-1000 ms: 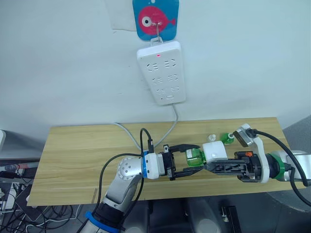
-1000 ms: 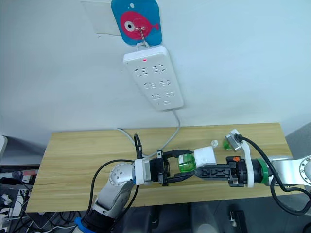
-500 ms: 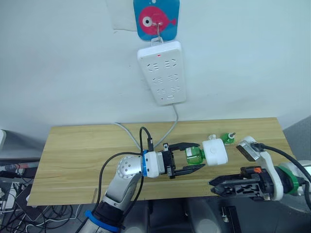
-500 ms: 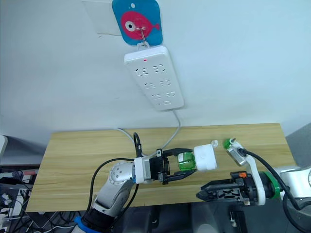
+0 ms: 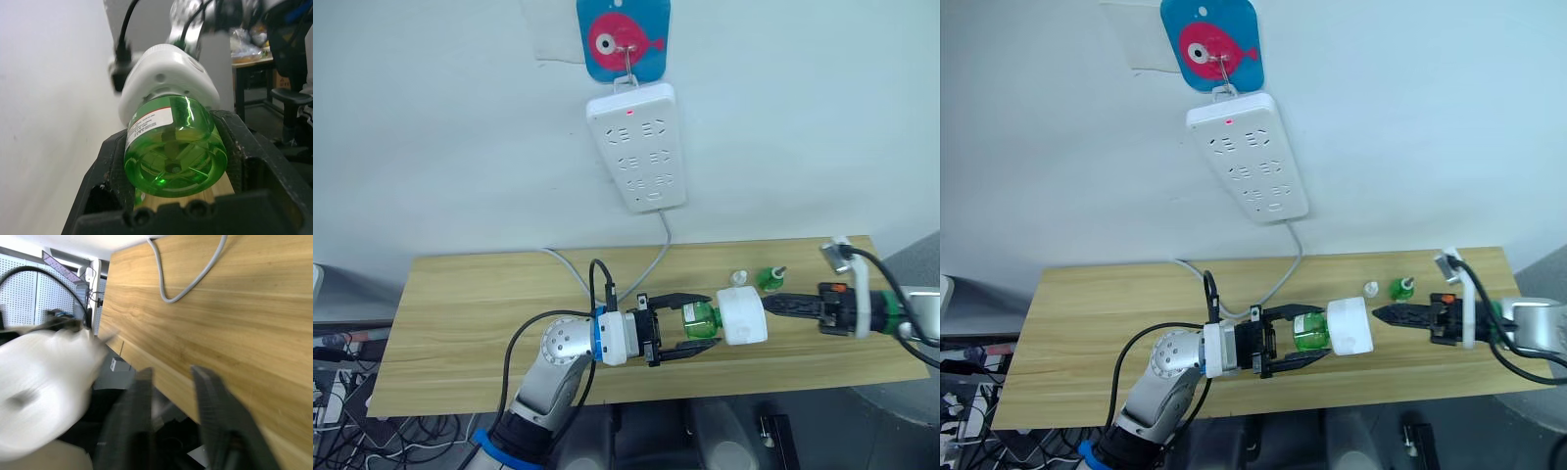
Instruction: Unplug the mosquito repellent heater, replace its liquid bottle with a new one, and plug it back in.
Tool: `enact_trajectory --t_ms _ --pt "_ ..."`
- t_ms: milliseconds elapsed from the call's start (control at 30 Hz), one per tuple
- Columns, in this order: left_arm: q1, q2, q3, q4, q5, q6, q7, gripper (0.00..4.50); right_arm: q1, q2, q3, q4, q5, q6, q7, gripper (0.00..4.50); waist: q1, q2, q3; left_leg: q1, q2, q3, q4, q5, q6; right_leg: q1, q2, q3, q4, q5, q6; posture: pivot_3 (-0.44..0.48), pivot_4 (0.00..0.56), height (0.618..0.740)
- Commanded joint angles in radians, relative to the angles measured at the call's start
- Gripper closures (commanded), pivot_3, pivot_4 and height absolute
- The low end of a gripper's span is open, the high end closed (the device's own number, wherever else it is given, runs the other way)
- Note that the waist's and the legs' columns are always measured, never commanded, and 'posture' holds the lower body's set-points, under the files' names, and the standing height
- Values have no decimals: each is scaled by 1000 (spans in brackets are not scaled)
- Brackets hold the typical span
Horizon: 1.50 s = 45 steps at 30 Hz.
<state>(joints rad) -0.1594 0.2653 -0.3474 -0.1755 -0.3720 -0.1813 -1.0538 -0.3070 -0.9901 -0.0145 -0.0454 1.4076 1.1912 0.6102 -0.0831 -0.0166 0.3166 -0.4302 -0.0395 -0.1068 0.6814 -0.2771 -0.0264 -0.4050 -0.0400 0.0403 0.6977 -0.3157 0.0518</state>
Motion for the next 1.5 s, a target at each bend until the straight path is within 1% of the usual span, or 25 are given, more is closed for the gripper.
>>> enact_trajectory --t_ms 33,167,300,367,400,533,600,767,1033,1200,1367,1500 --pt "-3 -11 -11 -39 -13 -1 4 2228 -27 58 -18 -6 -20 41 -1 4461 3 0 0 0 0 0 0 0 0 0 0 0 0 0 0 -108 299 740" --pt "-11 -11 -2 -35 -15 2 6 2228 -21 77 -51 -38 -27 83 -9 4461 5 0 0 0 -1 0 0 0 0 0 -1 0 0 0 0 -102 307 740" --pt "-6 -9 -3 -39 -15 3 9 2228 -25 87 -85 -17 -71 90 -13 4461 4 0 0 0 -1 0 0 0 0 0 -1 0 0 0 0 -102 307 740" --pt "-1 -9 -6 -41 -15 2 9 2228 -37 106 -107 -8 -63 106 -28 4461 3 0 0 0 -1 0 0 0 0 0 -1 0 0 0 0 -102 307 740" --pt "0 -9 -6 -41 -15 3 9 2228 -42 116 -115 -11 -54 118 -37 4461 3 0 0 0 -1 0 0 0 0 0 -1 0 0 0 0 -119 310 740" --pt "-2 -11 -9 -34 -15 3 9 2228 -38 145 -145 -65 49 180 -67 4461 2 0 0 0 0 0 0 0 0 0 -1 0 0 0 0 -119 310 740" --pt "-6 -13 -9 -28 -15 2 9 2228 -32 146 -152 -95 135 204 -98 4461 2 0 0 0 0 0 0 0 0 0 -1 0 0 0 0 -119 310 740" --pt "-16 -12 -3 -15 -16 1 7 2228 29 82 -144 -182 314 220 -143 4461 3 0 0 -1 -1 0 0 0 0 0 -1 0 0 0 0 -127 317 740" --pt "-25 -17 -4 -5 -14 0 18 2228 101 -34 -102 -260 550 106 -251 4461 -1 0 0 -1 0 0 0 0 0 0 0 0 0 0 0 -131 324 740" --pt "-29 -19 -1 7 -11 -5 16 2228 109 -77 -86 -309 565 63 -204 4461 -1 0 0 -1 0 0 0 0 0 0 0 0 0 0 0 -145 324 740" --pt "-37 -21 2 22 -7 -10 13 2228 107 -138 -73 -357 565 35 -95 4461 0 0 0 -1 0 -1 0 0 0 0 0 -1 0 0 0 -148 324 740" --pt "-31 -19 -4 24 -2 -11 5 2228 44 -156 -43 -348 565 1 -63 4461 -2 0 0 -1 0 0 0 0 0 0 0 0 0 0 0 -153 322 740"
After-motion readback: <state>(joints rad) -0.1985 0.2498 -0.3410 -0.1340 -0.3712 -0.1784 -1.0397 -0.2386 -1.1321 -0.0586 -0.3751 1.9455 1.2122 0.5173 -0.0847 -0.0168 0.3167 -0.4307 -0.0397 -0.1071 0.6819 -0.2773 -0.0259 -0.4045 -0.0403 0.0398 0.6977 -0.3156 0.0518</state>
